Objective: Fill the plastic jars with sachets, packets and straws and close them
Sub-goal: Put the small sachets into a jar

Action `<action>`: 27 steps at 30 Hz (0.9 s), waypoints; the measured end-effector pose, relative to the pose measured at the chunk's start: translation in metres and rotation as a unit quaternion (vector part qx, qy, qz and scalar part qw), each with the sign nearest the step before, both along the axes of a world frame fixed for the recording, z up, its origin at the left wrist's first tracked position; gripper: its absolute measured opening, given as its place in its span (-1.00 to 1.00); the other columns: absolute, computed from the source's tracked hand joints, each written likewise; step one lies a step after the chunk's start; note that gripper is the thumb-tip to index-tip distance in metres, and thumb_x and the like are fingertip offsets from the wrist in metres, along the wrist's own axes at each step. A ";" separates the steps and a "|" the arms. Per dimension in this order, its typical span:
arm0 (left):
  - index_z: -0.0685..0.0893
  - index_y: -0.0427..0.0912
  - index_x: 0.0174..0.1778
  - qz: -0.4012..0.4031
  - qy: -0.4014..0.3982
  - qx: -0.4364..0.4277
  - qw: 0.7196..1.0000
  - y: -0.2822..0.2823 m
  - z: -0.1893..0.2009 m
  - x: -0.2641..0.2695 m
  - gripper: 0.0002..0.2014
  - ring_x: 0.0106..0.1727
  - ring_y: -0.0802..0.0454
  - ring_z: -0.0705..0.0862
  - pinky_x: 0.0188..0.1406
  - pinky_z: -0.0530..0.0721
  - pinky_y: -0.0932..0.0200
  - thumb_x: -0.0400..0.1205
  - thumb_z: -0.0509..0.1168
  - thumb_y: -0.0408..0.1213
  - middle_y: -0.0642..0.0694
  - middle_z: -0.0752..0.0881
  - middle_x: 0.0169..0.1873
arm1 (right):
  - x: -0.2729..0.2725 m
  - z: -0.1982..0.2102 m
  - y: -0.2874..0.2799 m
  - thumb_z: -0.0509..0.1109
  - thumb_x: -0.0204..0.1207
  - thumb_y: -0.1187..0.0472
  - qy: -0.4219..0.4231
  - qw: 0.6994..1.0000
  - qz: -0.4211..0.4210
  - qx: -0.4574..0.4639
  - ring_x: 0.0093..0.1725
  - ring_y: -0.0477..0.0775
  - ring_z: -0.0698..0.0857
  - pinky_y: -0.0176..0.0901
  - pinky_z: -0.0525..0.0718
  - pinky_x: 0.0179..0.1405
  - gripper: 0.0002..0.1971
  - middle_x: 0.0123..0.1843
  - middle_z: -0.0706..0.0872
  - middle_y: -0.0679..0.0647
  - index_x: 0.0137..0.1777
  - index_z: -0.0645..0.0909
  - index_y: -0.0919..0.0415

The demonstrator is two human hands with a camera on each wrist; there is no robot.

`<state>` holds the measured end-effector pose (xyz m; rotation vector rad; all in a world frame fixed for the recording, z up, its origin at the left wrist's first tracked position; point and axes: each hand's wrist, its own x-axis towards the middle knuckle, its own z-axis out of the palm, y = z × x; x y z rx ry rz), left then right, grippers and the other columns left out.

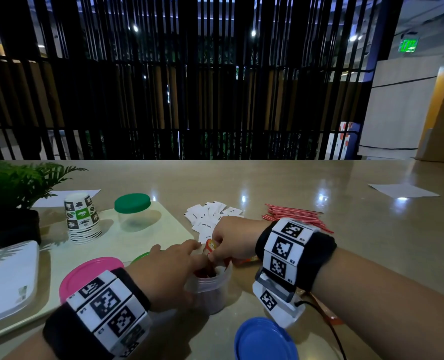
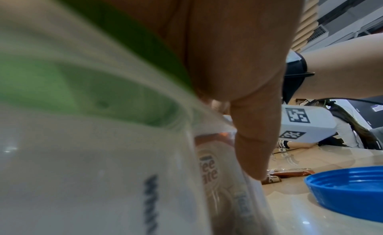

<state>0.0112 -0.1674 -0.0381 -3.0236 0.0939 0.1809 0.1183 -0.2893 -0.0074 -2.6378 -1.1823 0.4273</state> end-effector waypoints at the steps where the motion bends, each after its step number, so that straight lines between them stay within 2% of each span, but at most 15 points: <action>1: 0.28 0.26 0.56 0.000 -0.001 -0.001 1.000 0.000 0.000 0.000 -0.35 0.52 0.02 0.34 0.48 0.33 -0.08 0.56 0.36 0.11 0.09 0.24 0.55 | -0.001 -0.002 0.001 0.42 0.53 0.08 -0.006 1.000 0.003 -0.003 -0.50 -0.11 0.59 -0.31 0.48 -0.50 -0.71 -0.42 0.65 -0.02 -0.41 0.55 0.10; 3: 0.27 0.23 0.56 0.001 -0.007 -0.005 1.000 0.000 0.001 0.000 -0.34 0.50 0.03 0.37 0.47 0.34 -0.08 0.56 0.36 0.11 0.09 0.27 0.53 | -0.003 -0.004 -0.001 0.39 0.55 0.10 0.005 1.000 0.003 0.003 -0.47 -0.07 0.62 -0.27 0.57 -0.43 -0.76 -0.32 0.72 0.05 -0.34 0.62 0.14; 5: 0.25 0.22 0.58 0.004 -0.007 -0.009 1.000 -0.001 0.002 -0.001 -0.31 0.50 0.03 0.37 0.46 0.35 -0.06 0.55 0.37 0.11 0.09 0.28 0.54 | -0.006 -0.001 -0.004 0.37 0.58 0.12 0.025 1.000 0.013 0.001 -0.48 -0.09 0.67 -0.25 0.64 -0.36 -0.84 -0.23 0.76 0.06 -0.15 0.68 0.19; 7: 0.24 0.23 0.59 0.004 -0.003 -0.012 1.000 -0.003 0.004 -0.002 -0.30 0.50 0.03 0.37 0.47 0.34 -0.03 0.56 0.38 0.11 0.09 0.26 0.56 | -0.009 0.002 -0.006 0.36 0.60 0.15 0.013 0.999 0.036 -0.015 -0.47 -0.11 0.67 -0.30 0.59 -0.41 -0.88 -0.17 0.76 0.05 -0.02 0.67 0.18; 9: 0.25 0.23 0.58 0.006 -0.005 -0.011 1.000 -0.005 0.007 -0.005 -0.32 0.48 0.01 0.37 0.44 0.35 0.02 0.56 0.37 0.10 0.09 0.22 0.57 | -0.013 0.002 -0.006 0.34 0.60 0.18 -0.012 0.998 0.049 -0.033 -0.44 -0.09 0.67 -0.31 0.54 -0.44 -0.91 -0.12 0.78 0.10 0.02 0.65 0.15; 11: 0.25 0.22 0.59 0.012 -0.005 -0.013 1.000 -0.007 0.009 -0.007 -0.32 0.44 -0.02 0.39 0.39 0.37 0.06 0.57 0.37 0.10 0.08 0.20 0.58 | -0.015 -0.001 -0.003 0.31 0.62 0.19 -0.027 0.997 0.053 -0.054 -0.44 -0.06 0.67 -0.29 0.54 -0.42 -0.87 -0.07 0.80 0.17 0.09 0.64 0.17; 14: 0.22 0.20 0.60 0.017 -0.007 -0.022 1.000 -0.009 0.011 -0.009 -0.28 0.44 -0.02 0.39 0.36 0.38 0.11 0.55 0.40 0.09 0.08 0.19 0.58 | -0.021 -0.004 0.001 0.23 0.66 0.17 -0.042 0.993 0.062 -0.096 -0.45 -0.02 0.64 -0.28 0.51 -0.47 -0.75 -0.11 0.78 0.18 0.22 0.62 0.24; 16: 0.20 0.20 0.61 0.017 -0.010 -0.026 0.999 -0.009 0.012 -0.009 -0.26 0.46 -0.01 0.38 0.36 0.38 0.13 0.55 0.41 0.09 0.09 0.19 0.59 | -0.024 -0.005 0.004 0.17 0.69 0.18 -0.069 0.987 0.077 -0.125 -0.37 0.04 0.61 -0.32 0.47 -0.51 -0.70 -0.05 0.74 0.20 0.28 0.60 0.30; 18: 0.20 0.19 0.61 0.017 -0.008 -0.030 0.999 -0.009 0.012 -0.010 -0.25 0.47 -0.01 0.37 0.37 0.38 0.13 0.54 0.41 0.09 0.09 0.20 0.59 | -0.025 -0.005 0.007 0.14 0.71 0.18 -0.092 0.980 0.090 -0.151 -0.18 0.06 0.58 -0.34 0.40 -0.49 -0.67 0.10 0.71 0.22 0.33 0.57 0.33; 20: 0.22 0.18 0.61 0.016 -0.006 -0.034 0.999 -0.007 0.011 -0.009 -0.24 0.45 -0.01 0.39 0.36 0.39 0.13 0.53 0.43 0.09 0.09 0.22 0.58 | -0.026 -0.004 0.010 0.11 0.73 0.20 -0.112 0.973 0.103 -0.174 -0.06 0.04 0.52 -0.28 0.39 -0.41 -0.65 0.23 0.67 0.24 0.37 0.54 0.35; 21: 0.23 0.17 0.60 0.016 -0.007 -0.036 0.999 -0.006 0.011 -0.009 -0.24 0.43 -0.01 0.41 0.34 0.40 0.13 0.52 0.44 0.10 0.09 0.23 0.56 | -0.026 -0.004 0.011 0.10 0.73 0.22 -0.121 0.970 0.107 -0.180 -0.04 0.03 0.50 -0.27 0.38 -0.37 -0.65 0.26 0.66 0.25 0.38 0.53 0.36; 24: 0.27 0.14 0.54 0.019 -0.017 -0.043 0.999 -0.003 0.009 -0.006 -0.24 0.34 0.00 0.47 0.23 0.44 0.17 0.47 0.47 0.13 0.09 0.29 0.51 | -0.023 -0.006 0.013 0.11 0.72 0.27 -0.111 0.978 0.093 -0.153 -0.05 0.04 0.48 -0.34 0.29 -0.50 -0.67 0.27 0.65 0.27 0.36 0.55 0.39; 25: 0.28 0.12 0.52 0.020 -0.020 -0.045 0.999 -0.002 0.008 -0.006 -0.25 0.32 0.01 0.48 0.19 0.43 0.19 0.47 0.47 0.13 0.09 0.31 0.49 | -0.020 -0.008 0.013 0.13 0.71 0.28 -0.104 0.981 0.085 -0.137 -0.06 0.04 0.48 -0.38 0.32 -0.47 -0.68 0.24 0.66 0.27 0.34 0.57 0.40; 27: 0.27 0.12 0.50 0.022 -0.024 -0.048 0.998 -0.001 0.008 -0.006 -0.25 0.31 0.03 0.49 0.15 0.42 0.21 0.46 0.48 0.13 0.09 0.33 0.47 | -0.015 -0.011 0.013 0.21 0.66 0.28 -0.073 0.990 0.067 -0.100 -0.08 0.06 0.53 -0.24 0.56 -0.19 -0.71 0.11 0.70 0.25 0.27 0.62 0.40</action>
